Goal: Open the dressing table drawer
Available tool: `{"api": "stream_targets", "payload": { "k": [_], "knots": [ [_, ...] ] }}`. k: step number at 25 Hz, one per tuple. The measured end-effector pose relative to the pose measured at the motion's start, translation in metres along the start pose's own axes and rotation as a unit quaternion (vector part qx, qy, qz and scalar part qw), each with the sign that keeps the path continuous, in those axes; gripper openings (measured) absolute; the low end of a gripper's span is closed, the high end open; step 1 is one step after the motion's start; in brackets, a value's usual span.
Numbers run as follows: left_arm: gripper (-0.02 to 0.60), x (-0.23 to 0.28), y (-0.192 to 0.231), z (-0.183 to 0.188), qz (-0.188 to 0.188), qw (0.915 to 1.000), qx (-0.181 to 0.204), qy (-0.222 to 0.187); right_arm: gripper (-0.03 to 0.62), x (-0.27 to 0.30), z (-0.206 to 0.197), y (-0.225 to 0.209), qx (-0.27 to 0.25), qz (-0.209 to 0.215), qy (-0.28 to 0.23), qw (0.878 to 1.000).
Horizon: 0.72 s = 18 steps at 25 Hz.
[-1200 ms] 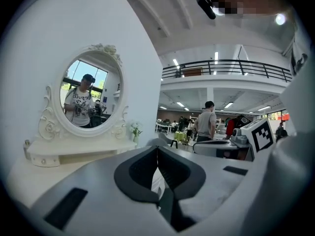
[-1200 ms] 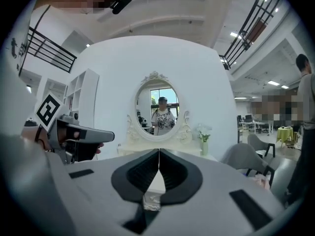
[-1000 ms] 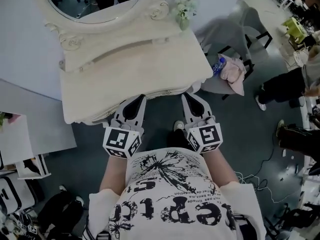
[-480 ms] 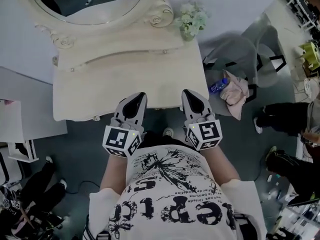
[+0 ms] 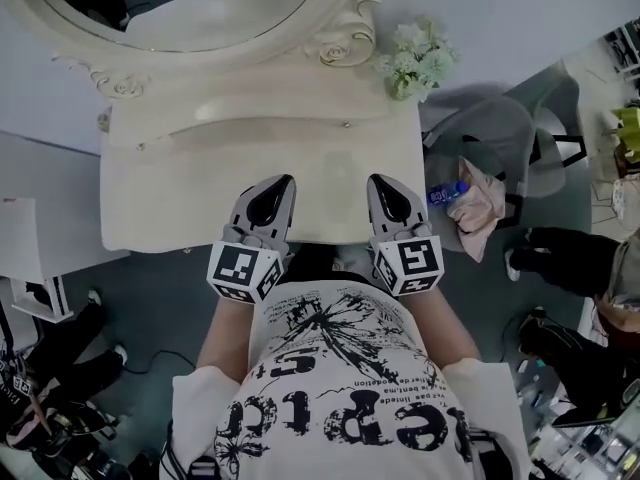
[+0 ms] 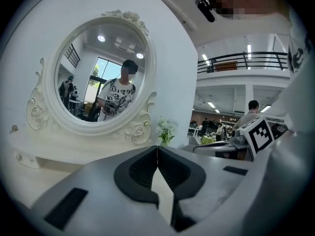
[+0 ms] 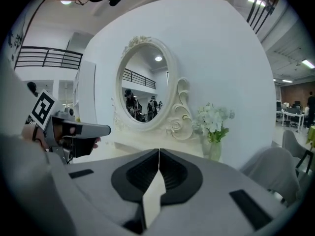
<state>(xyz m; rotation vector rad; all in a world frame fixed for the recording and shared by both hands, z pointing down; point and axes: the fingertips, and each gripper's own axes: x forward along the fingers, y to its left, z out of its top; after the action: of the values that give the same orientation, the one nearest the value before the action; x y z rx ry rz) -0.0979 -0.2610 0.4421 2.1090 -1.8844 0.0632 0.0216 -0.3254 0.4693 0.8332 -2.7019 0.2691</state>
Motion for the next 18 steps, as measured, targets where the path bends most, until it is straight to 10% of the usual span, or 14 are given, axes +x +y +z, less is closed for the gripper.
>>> {"api": "stream_targets", "payload": {
  "k": [15, 18],
  "knots": [
    [0.020, 0.071, 0.073, -0.032, -0.032, 0.9992, -0.014, 0.021, 0.023, 0.127, -0.069, -0.042, 0.008, -0.034, 0.064, 0.997],
    [0.020, 0.075, 0.080, -0.043, -0.033, 0.9990, -0.009, 0.029, 0.107, 0.147, -0.089, -0.047, 0.018, -0.034, 0.089, 0.995]
  ]
}}
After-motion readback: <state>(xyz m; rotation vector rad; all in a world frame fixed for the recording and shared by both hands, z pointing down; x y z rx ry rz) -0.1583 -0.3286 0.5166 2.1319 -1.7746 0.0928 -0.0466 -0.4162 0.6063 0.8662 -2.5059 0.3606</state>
